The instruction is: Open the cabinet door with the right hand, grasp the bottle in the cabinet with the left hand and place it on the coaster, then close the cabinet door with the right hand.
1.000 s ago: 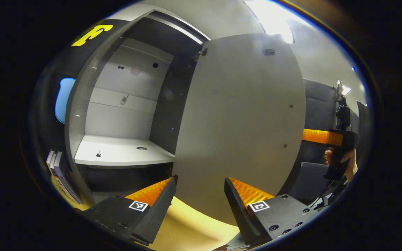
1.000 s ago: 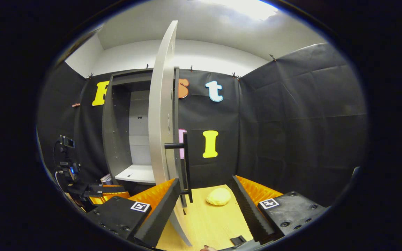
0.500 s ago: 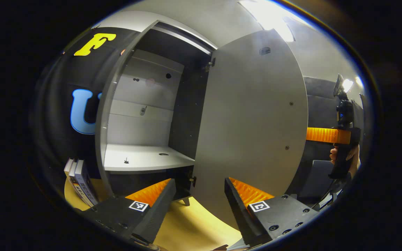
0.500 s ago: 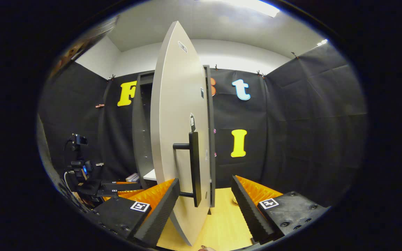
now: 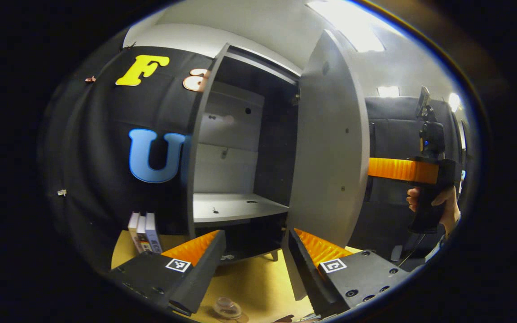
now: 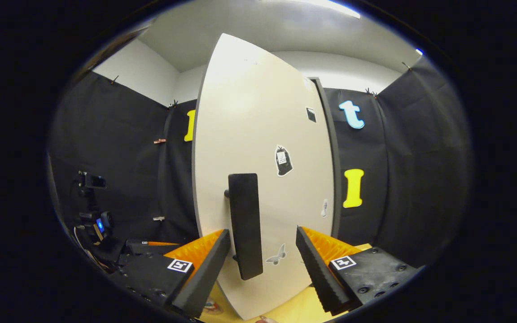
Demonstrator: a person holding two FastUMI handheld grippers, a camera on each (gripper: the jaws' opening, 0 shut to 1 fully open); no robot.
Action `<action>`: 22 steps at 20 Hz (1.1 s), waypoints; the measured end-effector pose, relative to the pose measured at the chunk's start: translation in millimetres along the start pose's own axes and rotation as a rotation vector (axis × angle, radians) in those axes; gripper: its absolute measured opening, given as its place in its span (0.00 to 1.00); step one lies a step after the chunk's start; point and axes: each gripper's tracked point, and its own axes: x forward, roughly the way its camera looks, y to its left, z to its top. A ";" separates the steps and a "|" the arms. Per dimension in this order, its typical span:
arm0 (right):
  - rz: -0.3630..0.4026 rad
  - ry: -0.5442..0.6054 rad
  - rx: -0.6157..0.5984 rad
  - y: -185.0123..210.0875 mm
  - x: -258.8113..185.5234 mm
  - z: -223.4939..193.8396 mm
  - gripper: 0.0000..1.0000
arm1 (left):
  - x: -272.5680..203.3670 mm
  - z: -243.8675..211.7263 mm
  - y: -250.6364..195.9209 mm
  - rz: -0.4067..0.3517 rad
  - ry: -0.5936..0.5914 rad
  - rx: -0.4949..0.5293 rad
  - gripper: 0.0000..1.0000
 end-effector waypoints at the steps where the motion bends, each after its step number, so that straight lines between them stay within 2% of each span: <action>1: 0.025 0.009 -0.002 8.9 8.3 -4.4 0.96 | -4.1 2.6 5.0 0.021 -0.006 0.010 0.89; 4: 0.058 -0.030 -0.049 13.2 13.5 3.7 0.98 | -12.3 10.0 14.0 0.080 -0.022 0.023 0.89; 7: 0.028 -0.106 -0.030 1.3 13.4 12.0 0.98 | -10.3 16.4 18.4 0.156 -0.034 0.022 0.89; 9: 0.009 -0.130 -0.065 -9.4 17.6 13.8 0.98 | -5.7 22.8 23.0 0.220 -0.053 0.005 0.89; 12: -0.050 -0.095 -0.139 -39.9 27.6 3.4 0.98 | -0.5 33.2 26.6 0.330 -0.088 0.000 0.89; 14: -0.029 -0.073 -0.097 -39.3 32.6 -4.8 0.97 | 5.3 34.2 27.6 0.382 -0.098 0.015 0.89; 17: -0.027 -0.055 -0.044 -49.9 34.0 -10.5 0.97 | 16.1 31.1 20.9 0.409 -0.093 0.037 0.89; 22: -0.100 -0.001 -0.046 -84.8 31.2 -23.6 0.98 | 27.7 29.3 11.8 0.413 -0.081 0.043 0.89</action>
